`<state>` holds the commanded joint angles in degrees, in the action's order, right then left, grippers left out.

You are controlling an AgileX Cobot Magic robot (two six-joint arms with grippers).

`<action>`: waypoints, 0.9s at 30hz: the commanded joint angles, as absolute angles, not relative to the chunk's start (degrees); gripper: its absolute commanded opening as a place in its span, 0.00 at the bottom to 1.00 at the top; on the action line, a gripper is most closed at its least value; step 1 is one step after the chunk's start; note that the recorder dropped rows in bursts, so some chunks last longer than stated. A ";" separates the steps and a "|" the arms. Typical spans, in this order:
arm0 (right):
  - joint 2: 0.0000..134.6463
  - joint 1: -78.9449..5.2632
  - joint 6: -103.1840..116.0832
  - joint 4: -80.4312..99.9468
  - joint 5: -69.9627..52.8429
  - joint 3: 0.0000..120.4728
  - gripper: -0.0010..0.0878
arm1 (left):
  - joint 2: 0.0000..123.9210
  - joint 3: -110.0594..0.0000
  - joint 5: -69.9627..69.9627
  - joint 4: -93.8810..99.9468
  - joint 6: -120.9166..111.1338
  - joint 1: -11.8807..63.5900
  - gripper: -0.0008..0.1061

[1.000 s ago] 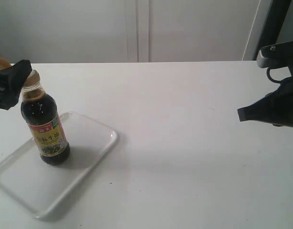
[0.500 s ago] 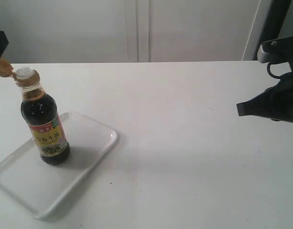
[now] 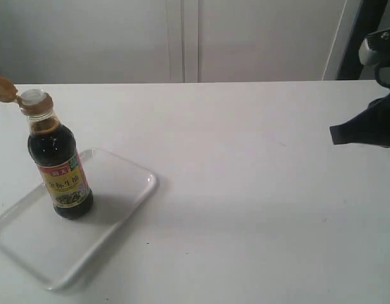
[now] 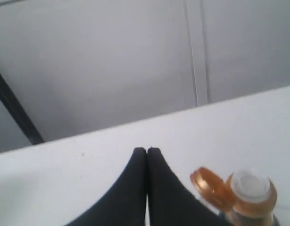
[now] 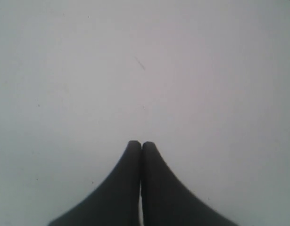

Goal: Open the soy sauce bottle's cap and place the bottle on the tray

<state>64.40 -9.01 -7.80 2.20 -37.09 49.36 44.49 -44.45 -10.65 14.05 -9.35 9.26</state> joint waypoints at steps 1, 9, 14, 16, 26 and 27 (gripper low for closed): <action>64.40 -8.91 -7.65 2.82 -39.43 50.44 0.01 | 44.49 -45.63 -13.91 13.93 -9.35 9.26 0.01; 63.82 -3.26 0.58 9.81 -45.35 52.43 0.01 | 43.87 -48.40 -30.08 13.64 -9.10 9.26 0.01; 59.19 -1.93 5.91 11.03 -38.80 48.58 0.01 | 40.04 -45.94 -28.22 12.62 -8.96 9.26 0.01; 56.37 -1.64 7.35 11.15 -35.26 46.06 0.01 | 38.10 -44.15 -26.55 12.23 -9.24 9.26 0.01; 42.86 -1.66 9.93 11.34 -22.84 35.65 0.01 | 29.55 -37.56 -22.82 11.87 -11.99 9.26 0.01; 41.58 -1.66 10.05 11.34 -22.23 34.73 0.01 | 28.69 -36.81 -22.59 11.87 -11.99 9.26 0.01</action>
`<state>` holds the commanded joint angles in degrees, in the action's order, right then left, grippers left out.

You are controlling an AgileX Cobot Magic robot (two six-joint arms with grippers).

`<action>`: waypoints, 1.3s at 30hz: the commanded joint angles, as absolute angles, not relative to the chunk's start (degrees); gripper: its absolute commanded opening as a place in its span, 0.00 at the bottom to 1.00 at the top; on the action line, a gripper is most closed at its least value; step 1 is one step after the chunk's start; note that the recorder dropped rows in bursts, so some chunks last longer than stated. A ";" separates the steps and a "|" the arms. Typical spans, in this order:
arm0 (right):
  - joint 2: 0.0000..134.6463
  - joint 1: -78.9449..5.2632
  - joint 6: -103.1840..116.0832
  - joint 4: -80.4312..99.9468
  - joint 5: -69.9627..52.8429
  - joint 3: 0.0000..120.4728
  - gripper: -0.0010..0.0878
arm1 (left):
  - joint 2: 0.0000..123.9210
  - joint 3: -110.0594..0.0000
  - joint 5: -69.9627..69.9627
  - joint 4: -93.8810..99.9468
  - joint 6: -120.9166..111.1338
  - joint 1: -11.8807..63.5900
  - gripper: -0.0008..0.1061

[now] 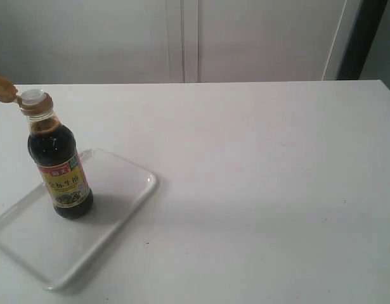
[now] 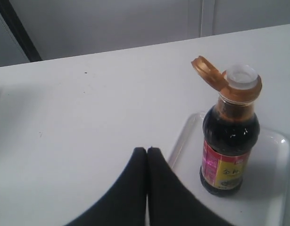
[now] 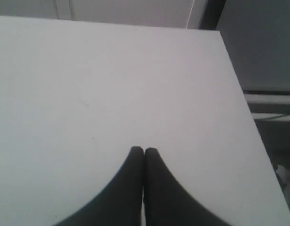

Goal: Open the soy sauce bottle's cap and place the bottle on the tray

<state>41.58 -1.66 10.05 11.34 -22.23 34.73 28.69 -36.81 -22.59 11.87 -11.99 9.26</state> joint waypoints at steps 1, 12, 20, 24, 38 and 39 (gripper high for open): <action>40.53 -1.66 10.05 11.34 -21.45 33.92 0.01 | 27.87 -36.03 -22.29 11.78 -11.99 9.26 0.01; 27.28 -1.66 10.47 11.34 -13.17 24.70 0.01 | 19.42 -28.44 -19.77 10.51 -12.13 9.26 0.01; 18.75 -1.66 10.47 11.34 -9.18 19.67 0.01 | 12.59 -23.71 -15.82 9.28 -12.13 9.26 0.01; 15.58 -1.66 10.32 11.34 -7.98 18.63 0.01 | 9.95 -21.65 -14.60 7.86 -12.24 9.26 0.01; 13.17 -1.66 10.66 10.61 -9.03 18.63 0.01 | 8.12 -21.20 -16.75 7.88 -11.80 9.26 0.01; 13.17 -1.66 10.66 10.61 -9.03 18.63 0.01 | 8.12 -21.20 -16.75 7.88 -11.80 9.26 0.01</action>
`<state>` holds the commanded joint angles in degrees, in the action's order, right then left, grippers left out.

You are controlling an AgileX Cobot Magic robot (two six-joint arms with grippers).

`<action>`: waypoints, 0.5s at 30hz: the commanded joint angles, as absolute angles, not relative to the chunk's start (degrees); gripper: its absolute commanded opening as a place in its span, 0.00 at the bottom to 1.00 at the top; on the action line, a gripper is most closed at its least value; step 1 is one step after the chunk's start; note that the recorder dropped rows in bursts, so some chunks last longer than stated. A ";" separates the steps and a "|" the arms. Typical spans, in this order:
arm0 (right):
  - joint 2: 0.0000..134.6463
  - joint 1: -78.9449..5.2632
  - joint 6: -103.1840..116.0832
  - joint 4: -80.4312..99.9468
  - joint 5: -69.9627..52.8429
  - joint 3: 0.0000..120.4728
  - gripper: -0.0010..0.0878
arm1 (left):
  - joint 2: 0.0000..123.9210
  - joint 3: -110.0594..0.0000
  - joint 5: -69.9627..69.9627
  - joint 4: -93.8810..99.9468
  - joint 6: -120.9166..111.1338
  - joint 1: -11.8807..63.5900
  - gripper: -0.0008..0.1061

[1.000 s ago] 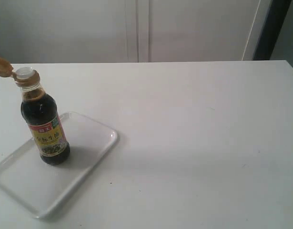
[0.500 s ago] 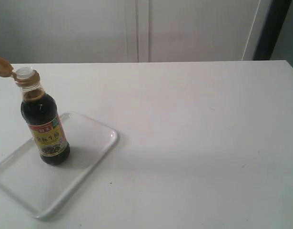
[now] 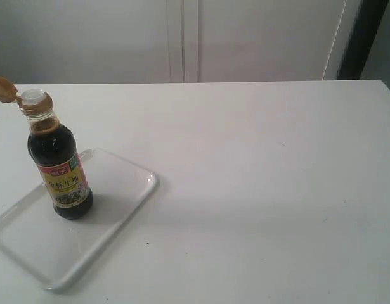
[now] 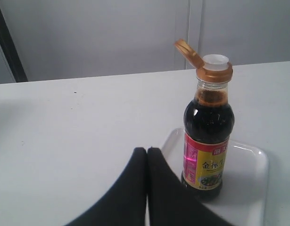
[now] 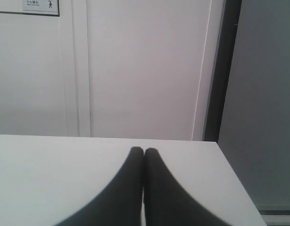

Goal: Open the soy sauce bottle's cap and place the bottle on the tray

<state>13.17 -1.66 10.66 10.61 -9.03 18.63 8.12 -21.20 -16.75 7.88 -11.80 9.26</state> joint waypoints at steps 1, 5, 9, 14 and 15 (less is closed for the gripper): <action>13.17 -1.66 10.66 10.61 -9.03 18.63 0.01 | 8.12 -21.20 -16.75 7.88 -11.80 9.26 0.01; 13.17 -1.66 10.66 10.61 -9.03 18.63 0.01 | 8.12 -21.20 -16.75 7.88 -11.80 9.26 0.01; 13.17 -1.66 10.66 10.61 -8.92 18.63 0.01 | 8.12 -21.20 -16.75 7.88 -11.80 9.26 0.01; 13.17 -1.66 10.66 10.61 -8.92 18.63 0.01 | 8.12 -20.97 -16.64 5.16 -11.12 9.26 0.01; 13.17 -1.66 10.66 10.61 -8.92 18.63 0.01 | 8.12 -20.38 -16.64 1.63 -6.97 9.26 0.01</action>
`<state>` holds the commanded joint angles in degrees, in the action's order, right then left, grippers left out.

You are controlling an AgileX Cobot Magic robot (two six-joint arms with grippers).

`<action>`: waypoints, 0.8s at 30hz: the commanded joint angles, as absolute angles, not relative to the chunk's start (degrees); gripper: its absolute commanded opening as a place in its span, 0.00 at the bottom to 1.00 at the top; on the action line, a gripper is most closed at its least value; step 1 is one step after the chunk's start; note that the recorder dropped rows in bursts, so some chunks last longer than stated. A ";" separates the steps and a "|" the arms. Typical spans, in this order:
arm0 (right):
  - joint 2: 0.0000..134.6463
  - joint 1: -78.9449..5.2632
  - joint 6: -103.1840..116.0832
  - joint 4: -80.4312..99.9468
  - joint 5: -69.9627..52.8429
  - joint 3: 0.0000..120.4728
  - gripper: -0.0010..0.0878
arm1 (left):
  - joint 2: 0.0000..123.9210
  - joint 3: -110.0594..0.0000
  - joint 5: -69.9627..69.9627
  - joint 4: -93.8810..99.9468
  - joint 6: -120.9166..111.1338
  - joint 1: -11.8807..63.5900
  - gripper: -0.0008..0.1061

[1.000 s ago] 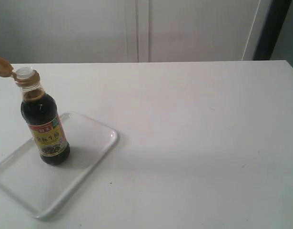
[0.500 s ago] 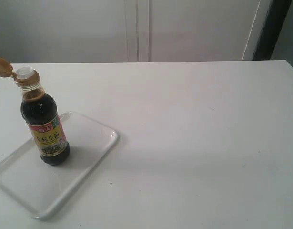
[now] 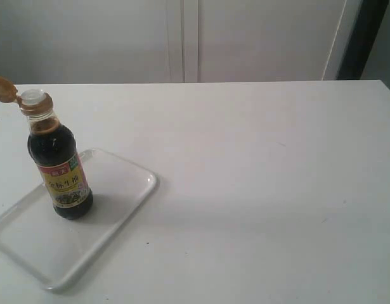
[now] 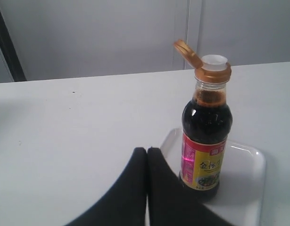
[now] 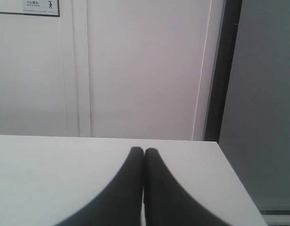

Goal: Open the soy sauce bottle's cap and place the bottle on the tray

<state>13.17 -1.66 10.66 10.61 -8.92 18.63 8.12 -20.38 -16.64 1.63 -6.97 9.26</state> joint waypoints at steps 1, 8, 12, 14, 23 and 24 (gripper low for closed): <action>13.17 -1.66 10.66 10.61 -8.92 18.63 0.01 | 8.12 -19.82 -16.64 -0.95 -3.60 9.26 0.01; 13.17 -1.66 10.66 10.61 -8.92 18.63 0.01 | 1.73 -12.60 -16.03 -5.10 0.91 9.26 0.01; 13.17 -1.66 10.66 10.61 -8.92 18.63 0.01 | 0.00 -8.15 -16.03 -4.91 -3.02 9.26 0.01; 13.17 -1.66 10.66 10.61 -8.92 18.63 0.01 | 0.00 -6.92 -16.03 -4.91 -3.02 9.26 0.01; 13.17 -1.66 10.66 10.61 -8.92 18.63 0.01 | 0.00 -3.90 -16.13 -5.09 -1.20 9.26 0.01; 13.17 -1.66 10.66 10.61 -8.92 18.63 0.01 | 0.00 -3.41 -16.13 -5.09 -1.20 9.26 0.01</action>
<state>13.17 -1.66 10.66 10.61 -8.92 18.63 0.00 -3.41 -16.13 -5.09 -1.20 9.26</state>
